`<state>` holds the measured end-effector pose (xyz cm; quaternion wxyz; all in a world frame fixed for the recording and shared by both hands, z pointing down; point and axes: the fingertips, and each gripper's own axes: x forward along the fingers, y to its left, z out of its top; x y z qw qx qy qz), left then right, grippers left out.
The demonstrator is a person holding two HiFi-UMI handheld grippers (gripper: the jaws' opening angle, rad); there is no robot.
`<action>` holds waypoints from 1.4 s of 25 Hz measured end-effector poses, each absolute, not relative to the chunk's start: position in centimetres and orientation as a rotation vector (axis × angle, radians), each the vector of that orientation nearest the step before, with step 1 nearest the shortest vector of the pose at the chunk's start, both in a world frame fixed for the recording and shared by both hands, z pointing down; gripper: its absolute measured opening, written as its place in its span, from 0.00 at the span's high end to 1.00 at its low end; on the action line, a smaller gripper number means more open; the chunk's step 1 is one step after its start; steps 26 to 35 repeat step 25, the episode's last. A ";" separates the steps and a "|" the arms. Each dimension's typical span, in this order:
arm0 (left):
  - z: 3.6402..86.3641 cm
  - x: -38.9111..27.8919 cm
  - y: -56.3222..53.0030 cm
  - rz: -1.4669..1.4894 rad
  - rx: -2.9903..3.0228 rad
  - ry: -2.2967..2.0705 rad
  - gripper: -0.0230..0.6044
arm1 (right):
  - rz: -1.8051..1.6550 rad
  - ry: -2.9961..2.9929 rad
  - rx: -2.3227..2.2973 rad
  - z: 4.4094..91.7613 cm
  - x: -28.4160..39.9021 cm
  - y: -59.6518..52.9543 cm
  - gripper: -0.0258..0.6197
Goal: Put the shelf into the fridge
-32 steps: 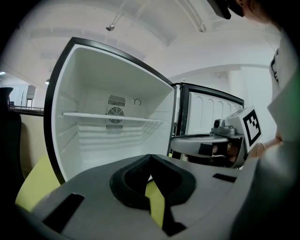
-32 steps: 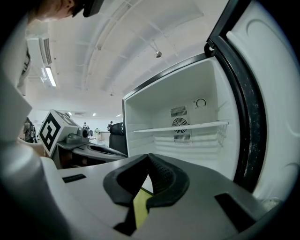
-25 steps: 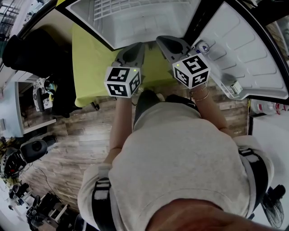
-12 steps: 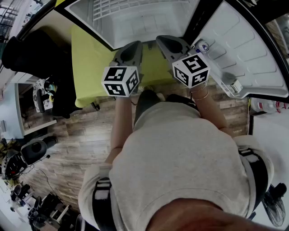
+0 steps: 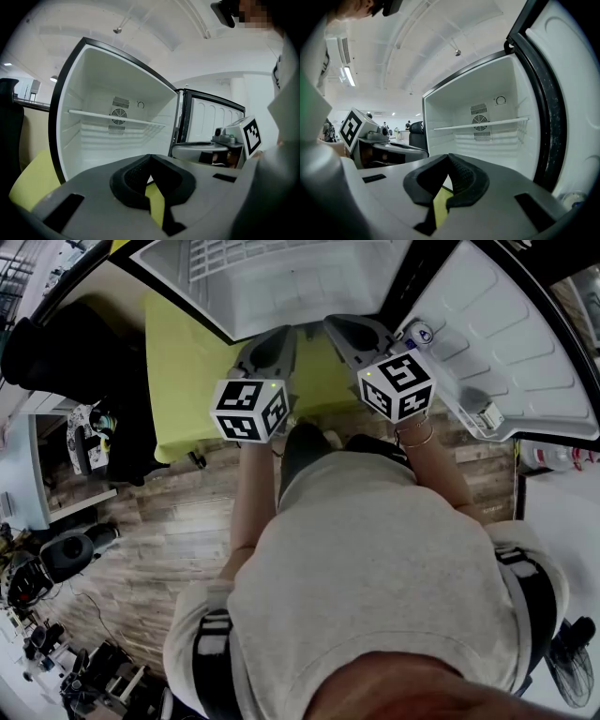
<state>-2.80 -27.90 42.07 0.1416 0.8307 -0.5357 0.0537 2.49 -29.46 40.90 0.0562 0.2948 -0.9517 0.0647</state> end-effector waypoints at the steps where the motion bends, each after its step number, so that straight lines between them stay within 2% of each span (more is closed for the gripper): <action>1: 42.2 -2.8 -27.9 0.156 2.397 -1.545 0.95 | 0.196 -2.888 0.896 40.9 2.5 -29.5 0.95; 35: 42.0 -2.7 -28.2 0.163 2.403 -1.524 0.95 | 0.209 -2.902 0.859 40.8 1.7 -29.7 0.95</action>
